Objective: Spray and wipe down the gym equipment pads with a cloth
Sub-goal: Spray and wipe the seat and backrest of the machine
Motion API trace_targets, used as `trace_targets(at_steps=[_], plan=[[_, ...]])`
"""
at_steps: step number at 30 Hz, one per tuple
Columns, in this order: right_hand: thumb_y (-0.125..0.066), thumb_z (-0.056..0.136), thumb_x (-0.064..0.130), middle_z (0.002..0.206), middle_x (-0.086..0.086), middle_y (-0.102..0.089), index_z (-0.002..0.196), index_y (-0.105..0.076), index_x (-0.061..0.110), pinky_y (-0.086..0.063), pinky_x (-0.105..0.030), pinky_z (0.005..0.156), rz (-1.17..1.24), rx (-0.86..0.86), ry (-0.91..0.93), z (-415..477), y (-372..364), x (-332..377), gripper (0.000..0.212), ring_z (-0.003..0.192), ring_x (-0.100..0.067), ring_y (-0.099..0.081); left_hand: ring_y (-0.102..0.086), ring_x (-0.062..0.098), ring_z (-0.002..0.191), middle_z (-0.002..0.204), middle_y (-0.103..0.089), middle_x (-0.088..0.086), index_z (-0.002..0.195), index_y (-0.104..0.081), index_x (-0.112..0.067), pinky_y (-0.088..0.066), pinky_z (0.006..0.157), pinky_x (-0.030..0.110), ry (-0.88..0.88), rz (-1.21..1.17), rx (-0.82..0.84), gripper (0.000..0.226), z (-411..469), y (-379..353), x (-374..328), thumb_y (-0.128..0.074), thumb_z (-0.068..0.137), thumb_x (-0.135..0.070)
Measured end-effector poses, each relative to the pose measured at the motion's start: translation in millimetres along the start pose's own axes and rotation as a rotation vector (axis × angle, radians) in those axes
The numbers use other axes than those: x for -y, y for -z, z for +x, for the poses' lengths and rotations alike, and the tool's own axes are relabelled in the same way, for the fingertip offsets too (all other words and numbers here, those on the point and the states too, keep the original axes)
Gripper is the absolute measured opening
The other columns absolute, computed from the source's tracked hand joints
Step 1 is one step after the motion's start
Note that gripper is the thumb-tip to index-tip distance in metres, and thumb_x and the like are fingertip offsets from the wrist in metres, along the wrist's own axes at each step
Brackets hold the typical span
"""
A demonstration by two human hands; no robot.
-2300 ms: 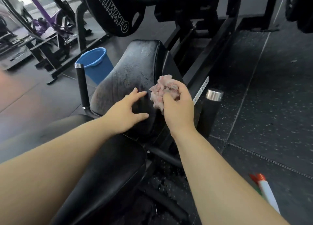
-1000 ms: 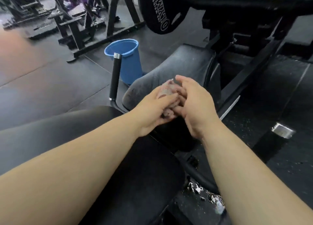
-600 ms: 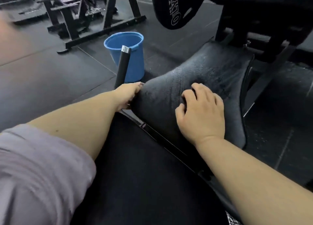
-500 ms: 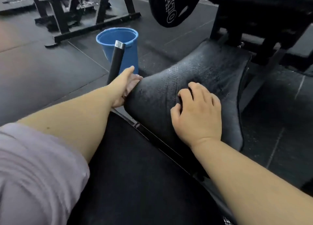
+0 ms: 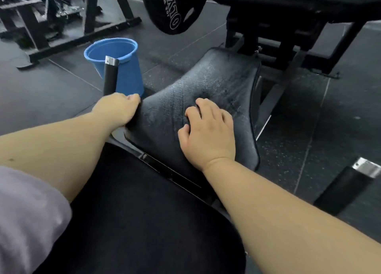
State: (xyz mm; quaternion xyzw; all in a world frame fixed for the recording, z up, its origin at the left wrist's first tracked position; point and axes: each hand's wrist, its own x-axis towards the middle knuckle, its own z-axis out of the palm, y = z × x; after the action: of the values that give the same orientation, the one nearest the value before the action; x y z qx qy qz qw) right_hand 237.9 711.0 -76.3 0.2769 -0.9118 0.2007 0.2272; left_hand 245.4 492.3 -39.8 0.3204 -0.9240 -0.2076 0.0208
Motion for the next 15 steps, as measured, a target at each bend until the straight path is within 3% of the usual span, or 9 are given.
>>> trace_targets(at_steps=[3, 7, 10, 12, 15], plan=[[-0.056, 0.08, 0.023, 0.127, -0.007, -0.061, 0.098, -0.066, 0.014, -0.03, -0.038, 0.103, 0.038, 0.062, -0.003, -2, 6, -1, 0.023, 0.127, -0.026, -0.051, -0.056, 0.037, 0.092, 0.09, -0.059, 0.009, 0.084, -0.053, -0.013, -0.046, 0.082, 0.043, -0.204, -0.001, -0.169, 0.037, -35, 16, -27, -0.036, 0.097, -0.044], [-0.052, 0.09, 0.012, 0.136, -0.006, -0.055, 0.118, -0.063, 0.008, -0.026, -0.035, 0.113, 0.173, 0.317, 0.064, -16, 51, -17, 0.031, 0.136, -0.026, -0.04, -0.056, 0.027, 0.086, 0.09, -0.064, 0.007, 0.093, -0.061, -0.011, -0.046, 0.079, 0.042, -0.494, -0.103, -0.262, 0.036, -103, 10, -79, -0.049, 0.091, -0.045], [-0.049, 0.088, 0.016, 0.103, -0.004, -0.063, 0.101, -0.066, 0.011, -0.047, -0.04, 0.086, 0.195, 0.377, 0.145, -62, 100, -53, 0.022, 0.106, -0.027, -0.053, -0.057, 0.019, 0.081, 0.086, -0.064, 0.002, 0.094, -0.06, -0.013, -0.047, 0.08, 0.044, -0.66, -0.145, -0.091, 0.04, -152, -7, -104, -0.045, 0.082, -0.049], [-0.046, 0.083, 0.023, 0.084, -0.003, -0.062, 0.086, -0.065, 0.012, -0.05, -0.039, 0.068, 0.133, 0.342, 0.253, -107, 129, -92, 0.022, 0.085, -0.028, -0.055, -0.06, 0.014, 0.079, 0.082, -0.065, -0.004, 0.089, -0.061, -0.021, -0.05, 0.08, 0.042, -0.711, -0.148, 0.086, 0.04, -182, -24, -120, -0.042, 0.077, -0.054], [-0.048, 0.081, 0.028, 0.073, -0.002, -0.056, 0.077, -0.063, 0.014, -0.049, -0.039, 0.061, -0.025, 0.291, 0.24, -171, 160, -161, 0.021, 0.072, -0.026, -0.05, -0.061, 0.005, 0.084, 0.089, -0.069, -0.015, 0.089, -0.066, -0.028, -0.05, 0.081, 0.033, -0.825, -0.104, 0.315, 0.04, -229, -59, -146, -0.042, 0.074, -0.056]])
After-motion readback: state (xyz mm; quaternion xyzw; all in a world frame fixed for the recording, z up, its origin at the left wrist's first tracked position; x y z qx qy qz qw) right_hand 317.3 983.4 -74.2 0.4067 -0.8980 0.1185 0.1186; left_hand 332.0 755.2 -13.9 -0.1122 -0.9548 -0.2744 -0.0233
